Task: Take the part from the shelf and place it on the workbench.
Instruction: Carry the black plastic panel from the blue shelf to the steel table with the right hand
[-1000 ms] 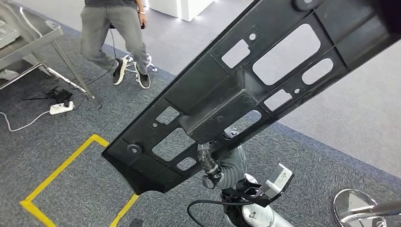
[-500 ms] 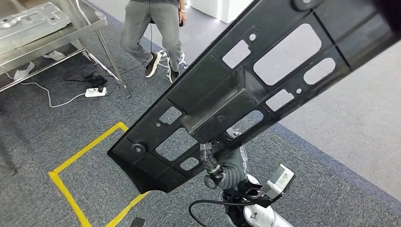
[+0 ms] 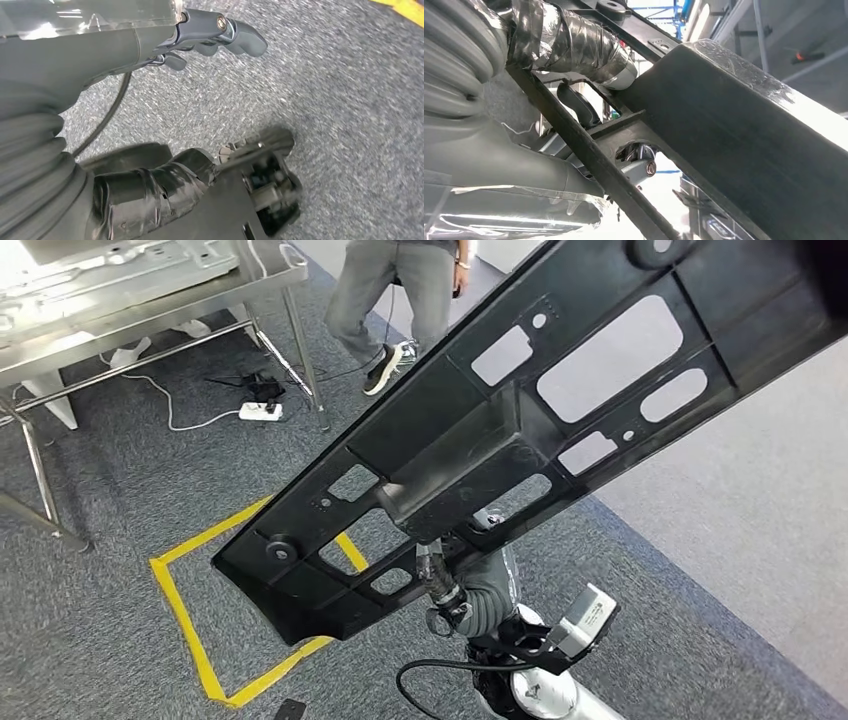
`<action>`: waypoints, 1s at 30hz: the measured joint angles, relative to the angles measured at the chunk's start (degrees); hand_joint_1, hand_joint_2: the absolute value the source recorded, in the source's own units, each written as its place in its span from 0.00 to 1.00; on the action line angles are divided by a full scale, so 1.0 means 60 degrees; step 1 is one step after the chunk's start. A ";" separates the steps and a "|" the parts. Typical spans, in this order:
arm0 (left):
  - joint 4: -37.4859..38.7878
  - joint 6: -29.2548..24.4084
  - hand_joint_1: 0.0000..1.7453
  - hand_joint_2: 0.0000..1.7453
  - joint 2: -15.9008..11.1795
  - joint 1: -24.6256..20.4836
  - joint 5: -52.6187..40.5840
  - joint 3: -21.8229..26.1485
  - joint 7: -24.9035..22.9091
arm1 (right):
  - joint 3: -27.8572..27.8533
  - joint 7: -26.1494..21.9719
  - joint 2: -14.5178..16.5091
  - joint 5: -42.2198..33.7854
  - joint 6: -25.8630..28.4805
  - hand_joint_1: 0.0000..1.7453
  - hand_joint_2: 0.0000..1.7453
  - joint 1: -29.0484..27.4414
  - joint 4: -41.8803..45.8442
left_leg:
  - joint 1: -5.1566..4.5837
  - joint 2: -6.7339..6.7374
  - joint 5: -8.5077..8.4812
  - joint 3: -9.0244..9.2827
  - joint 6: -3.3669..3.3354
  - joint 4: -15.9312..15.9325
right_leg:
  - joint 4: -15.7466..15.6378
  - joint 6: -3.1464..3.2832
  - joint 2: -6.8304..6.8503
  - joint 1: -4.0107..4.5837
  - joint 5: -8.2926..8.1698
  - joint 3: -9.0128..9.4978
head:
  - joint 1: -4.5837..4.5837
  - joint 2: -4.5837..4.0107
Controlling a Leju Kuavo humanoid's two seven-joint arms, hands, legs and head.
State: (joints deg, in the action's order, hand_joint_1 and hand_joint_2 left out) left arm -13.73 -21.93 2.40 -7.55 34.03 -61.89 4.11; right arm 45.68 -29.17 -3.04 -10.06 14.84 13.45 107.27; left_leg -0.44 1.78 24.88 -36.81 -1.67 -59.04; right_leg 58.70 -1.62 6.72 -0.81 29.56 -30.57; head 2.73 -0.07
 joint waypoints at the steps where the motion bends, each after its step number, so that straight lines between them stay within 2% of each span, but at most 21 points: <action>1: -0.0001 -0.0002 0.00 1.00 0.0001 0.0011 -0.0006 -0.0001 -0.0004 | 0.0000 0.0004 0.0003 0.0000 -0.0002 1.00 1.00 0.0007 0.0003 | 0.0025 -0.0104 -0.0009 0.0057 -0.0043 0.0062 | 0.0038 -0.0056 -0.0080 -0.0013 0.0068 0.0029 | -0.0016 0.0000; 3: -0.0001 -0.0004 0.00 1.00 0.0005 0.0011 -0.0024 -0.0002 -0.0019 | 0.0000 0.0010 0.0009 0.0009 -0.0002 1.00 1.00 0.0043 0.0014 | 0.0089 -0.0294 -0.0028 0.0182 -0.0125 0.0175 | 0.0629 -0.0123 -0.0498 -0.0048 0.0422 -0.0201 | -0.0066 0.0000; 5: -0.0002 -0.0003 0.00 1.00 0.0010 -0.0018 -0.0036 -0.0011 -0.0033 | 0.0000 0.0020 0.0005 0.0020 0.0001 1.00 1.00 0.0058 0.0007 | 0.0082 -0.0489 -0.0009 0.0215 -0.0177 0.0184 | 0.1797 -0.0115 -0.0894 -0.0045 0.0862 -0.0841 | -0.0125 0.0000; 6: -0.0002 -0.0002 0.00 1.00 0.0012 -0.0030 -0.0035 -0.0017 -0.0036 | 0.0000 0.0027 0.0002 0.0023 0.0002 1.00 1.00 0.0051 0.0000 | 0.0075 -0.0614 0.0000 0.0219 -0.0194 0.0173 | 0.2250 -0.0105 -0.0971 -0.0039 0.0947 -0.1151 | -0.0144 0.0000; 7: -0.0002 -0.0003 0.00 1.00 0.0013 -0.0032 -0.0033 -0.0023 -0.0039 | 0.0000 0.0034 -0.0002 0.0023 0.0005 1.00 1.00 0.0037 -0.0007 | 0.0069 -0.0748 0.0013 0.0225 -0.0205 0.0159 | 0.2435 -0.0091 -0.1020 -0.0039 0.0872 -0.1344 | -0.0154 0.0000; 8: -0.0001 -0.0003 0.00 1.00 0.0013 -0.0029 -0.0025 -0.0026 -0.0041 | 0.0000 0.0037 -0.0005 0.0023 0.0006 1.00 1.00 0.0029 -0.0010 | 0.0067 -0.0889 0.0030 0.0234 -0.0208 0.0138 | 0.2296 -0.0072 -0.1058 -0.0041 0.0637 -0.1379 | -0.0155 0.0000; 9: -0.0001 -0.0004 0.00 1.00 0.0012 -0.0024 -0.0016 -0.0026 -0.0041 | 0.0000 0.0040 -0.0005 0.0023 0.0007 1.00 1.00 0.0027 -0.0011 | 0.0069 -0.1034 0.0052 0.0245 -0.0197 0.0106 | 0.1857 -0.0051 -0.1135 -0.0048 0.0273 -0.1260 | -0.0157 0.0000; 11: -0.0002 -0.0003 0.00 1.00 0.0013 -0.0022 -0.0003 -0.0026 -0.0042 | 0.0000 0.0042 -0.0005 0.0020 0.0012 1.00 1.00 0.0029 -0.0011 | 0.0074 -0.1295 0.0102 0.0215 -0.0141 0.0017 | 0.0767 -0.0005 -0.1626 -0.0096 -0.0307 -0.0869 | -0.0156 0.0000; 12: -0.0003 -0.0004 0.00 1.00 0.0013 -0.0024 -0.0003 -0.0026 -0.0042 | 0.0000 0.0045 -0.0005 0.0015 0.0014 1.00 1.00 0.0027 -0.0010 | 0.0090 -0.1409 0.0108 0.0174 -0.0091 -0.0015 | 0.0402 0.0013 -0.1847 -0.0110 -0.0438 -0.0728 | -0.0159 0.0000; 13: -0.0003 -0.0004 0.00 1.00 0.0013 -0.0021 -0.0003 -0.0026 -0.0043 | 0.0000 0.0046 -0.0004 0.0008 0.0016 1.00 1.00 0.0026 -0.0009 | 0.0107 -0.1516 0.0104 0.0124 -0.0036 -0.0026 | 0.0235 0.0034 -0.1995 -0.0111 -0.0441 -0.0661 | -0.0162 0.0000; 15: -0.0001 -0.0006 0.00 1.00 0.0007 0.0005 0.0000 -0.0026 -0.0047 | 0.0000 0.0048 0.0000 -0.0005 0.0016 1.00 1.00 0.0026 -0.0007 | 0.0149 -0.1711 0.0082 0.0058 0.0083 -0.0008 | 0.0161 0.0106 -0.1840 -0.0106 -0.0448 -0.0609 | -0.0168 0.0000; 16: 0.0000 -0.0010 0.00 1.00 0.0004 0.0025 0.0006 -0.0027 -0.0050 | 0.0000 0.0047 0.0005 -0.0009 0.0016 1.00 1.00 0.0027 -0.0007 | 0.0136 -0.1612 0.0121 0.0028 0.0137 -0.0060 | 0.0116 0.0157 -0.1724 -0.0118 -0.0455 -0.0564 | -0.0162 0.0000; 17: 0.0001 -0.0014 0.00 1.00 0.0000 0.0035 0.0014 -0.0028 -0.0053 | 0.0000 0.0044 0.0016 -0.0010 0.0016 1.00 1.00 0.0029 -0.0006 | 0.0123 -0.1379 0.0237 -0.0067 0.0191 -0.0258 | 0.0068 0.0218 -0.1591 -0.0136 -0.0462 -0.0511 | -0.0127 0.0000; 19: -0.0001 -0.0020 0.00 1.00 -0.0003 0.0019 0.0026 -0.0030 -0.0055 | 0.0000 0.0039 0.0036 -0.0010 0.0015 1.00 1.00 0.0022 -0.0006 | 0.0109 -0.0735 0.0685 -0.0510 0.0288 -0.1165 | 0.0017 0.0310 -0.1305 -0.0129 -0.0436 -0.0418 | -0.0061 0.0000; 21: -0.0001 -0.0020 0.00 1.00 -0.0003 -0.0007 0.0026 -0.0030 -0.0055 | 0.0000 0.0037 0.0041 -0.0011 0.0016 1.00 1.00 0.0005 -0.0009 | 0.0148 -0.0459 0.1059 -0.1084 0.0352 -0.2223 | 0.0019 0.0352 -0.1002 -0.0107 -0.0386 -0.0375 | -0.0032 0.0000; 22: 0.0000 -0.0020 0.00 1.00 -0.0003 -0.0004 0.0026 -0.0030 -0.0055 | 0.0000 0.0037 0.0041 -0.0012 0.0016 1.00 1.00 -0.0003 -0.0010 | 0.0163 -0.0408 0.1041 -0.1210 0.0369 -0.2424 | 0.0023 0.0352 -0.0859 -0.0103 -0.0359 -0.0356 | -0.0030 0.0000; 23: 0.0001 -0.0020 0.00 1.00 -0.0003 0.0007 0.0026 -0.0030 -0.0057 | 0.0000 0.0037 0.0041 -0.0013 0.0017 1.00 1.00 -0.0005 -0.0011 | 0.0174 -0.0364 0.0857 -0.1148 0.0375 -0.2273 | 0.0028 0.0341 -0.0730 -0.0104 -0.0328 -0.0331 | -0.0030 0.0000; 24: 0.0001 -0.0021 0.00 1.00 -0.0004 0.0019 0.0026 -0.0030 -0.0064 | 0.0000 0.0037 0.0042 -0.0013 0.0018 1.00 1.00 -0.0004 -0.0011 | 0.0178 -0.0286 0.0556 -0.0899 0.0366 -0.1792 | 0.0033 0.0321 -0.0610 -0.0105 -0.0294 -0.0295 | -0.0028 0.0000; 26: 0.0001 -0.0025 0.00 1.00 -0.0012 0.0012 0.0026 -0.0030 -0.0089 | 0.0000 0.0034 0.0046 -0.0022 0.0019 1.00 1.00 -0.0002 -0.0011 | 0.0120 0.0061 0.0101 -0.0259 0.0301 -0.0587 | 0.0037 0.0250 -0.0402 -0.0082 -0.0213 -0.0210 | -0.0026 0.0000; 28: 0.0000 -0.0027 0.00 1.00 -0.0016 -0.0019 0.0026 -0.0030 -0.0131 | 0.0000 0.0025 0.0048 -0.0032 0.0017 1.00 1.00 0.0007 -0.0011 | 0.0035 0.0246 0.0029 0.0018 0.0188 -0.0034 | 0.0020 0.0144 -0.0232 -0.0037 -0.0153 -0.0149 | -0.0040 0.0000; 30: 0.0000 -0.0029 0.00 1.00 -0.0017 -0.0016 0.0026 -0.0031 -0.0181 | 0.0000 0.0005 0.0049 -0.0042 0.0016 1.00 1.00 0.0012 -0.0009 | 0.0023 0.0065 0.0039 0.0036 0.0076 0.0019 | -0.0025 0.0023 -0.0074 0.0006 -0.0108 -0.0074 | -0.0056 0.0000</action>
State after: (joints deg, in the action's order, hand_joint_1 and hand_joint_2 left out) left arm -13.73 -22.11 2.30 -7.65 34.18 -62.08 3.02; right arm 45.68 -29.14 -2.75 -10.31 14.93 13.52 107.22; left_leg -0.30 2.17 25.12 -36.60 -1.21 -58.93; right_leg 58.55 -1.49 6.28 -0.77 28.91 -31.02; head 2.40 -0.07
